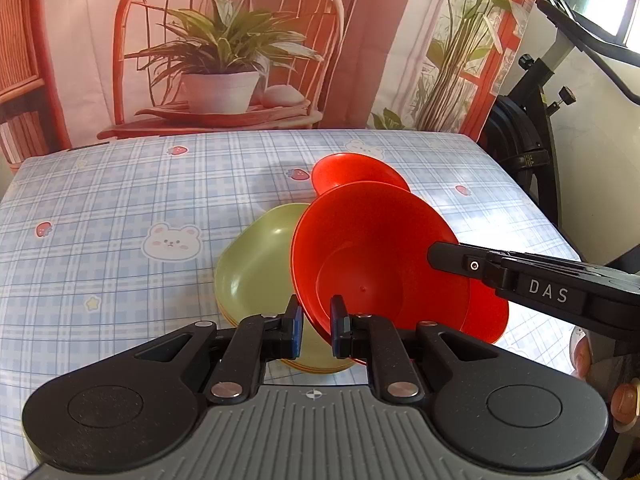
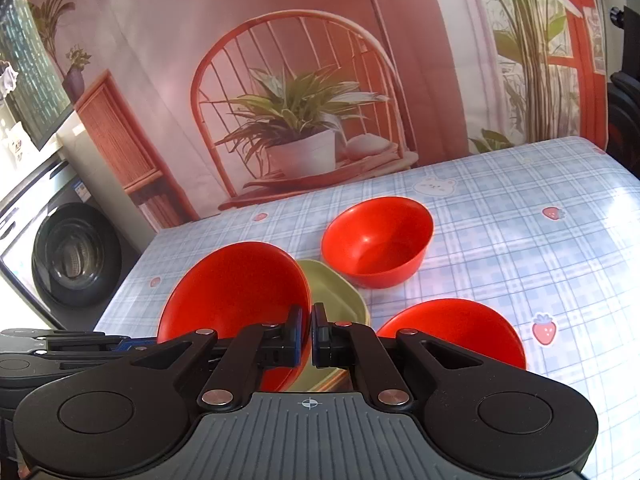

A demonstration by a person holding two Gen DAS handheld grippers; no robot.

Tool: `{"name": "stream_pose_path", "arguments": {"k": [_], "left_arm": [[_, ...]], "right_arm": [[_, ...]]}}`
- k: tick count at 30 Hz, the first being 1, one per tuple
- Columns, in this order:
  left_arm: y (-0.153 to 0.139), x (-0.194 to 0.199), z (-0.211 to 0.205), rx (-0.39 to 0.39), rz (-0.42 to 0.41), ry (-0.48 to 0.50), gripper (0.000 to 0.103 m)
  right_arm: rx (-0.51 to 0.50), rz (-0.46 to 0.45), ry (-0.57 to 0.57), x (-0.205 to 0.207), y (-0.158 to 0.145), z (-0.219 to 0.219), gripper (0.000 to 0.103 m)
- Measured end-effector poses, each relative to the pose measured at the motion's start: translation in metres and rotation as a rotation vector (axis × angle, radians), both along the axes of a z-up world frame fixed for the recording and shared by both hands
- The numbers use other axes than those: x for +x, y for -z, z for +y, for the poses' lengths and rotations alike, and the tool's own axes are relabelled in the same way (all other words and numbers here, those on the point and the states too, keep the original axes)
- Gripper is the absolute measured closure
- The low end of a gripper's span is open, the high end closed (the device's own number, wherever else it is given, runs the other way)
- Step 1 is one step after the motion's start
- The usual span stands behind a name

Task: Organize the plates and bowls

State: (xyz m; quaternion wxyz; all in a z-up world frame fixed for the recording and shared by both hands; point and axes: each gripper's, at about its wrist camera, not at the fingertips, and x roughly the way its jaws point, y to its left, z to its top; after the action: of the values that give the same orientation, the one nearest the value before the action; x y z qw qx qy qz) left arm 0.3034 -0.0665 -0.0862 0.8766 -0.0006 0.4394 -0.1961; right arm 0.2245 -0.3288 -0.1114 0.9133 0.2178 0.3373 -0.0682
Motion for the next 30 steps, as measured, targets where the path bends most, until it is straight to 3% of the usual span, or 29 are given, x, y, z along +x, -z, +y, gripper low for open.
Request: {"name": "stream_pose_path", "arguments": {"k": [13, 30], "left_arm": [[0.026, 0.008, -0.084, 0.043, 0.057, 0.156, 0.088], [0.040, 0.009, -0.102, 0.077, 0.074, 0.189, 0.087]], "right_arm": [[0.000, 0.027, 0.180, -0.049, 0.023, -0.068, 0.100], [0.008, 0.051, 0.238, -0.063, 0.042, -0.083, 0.099]]}}
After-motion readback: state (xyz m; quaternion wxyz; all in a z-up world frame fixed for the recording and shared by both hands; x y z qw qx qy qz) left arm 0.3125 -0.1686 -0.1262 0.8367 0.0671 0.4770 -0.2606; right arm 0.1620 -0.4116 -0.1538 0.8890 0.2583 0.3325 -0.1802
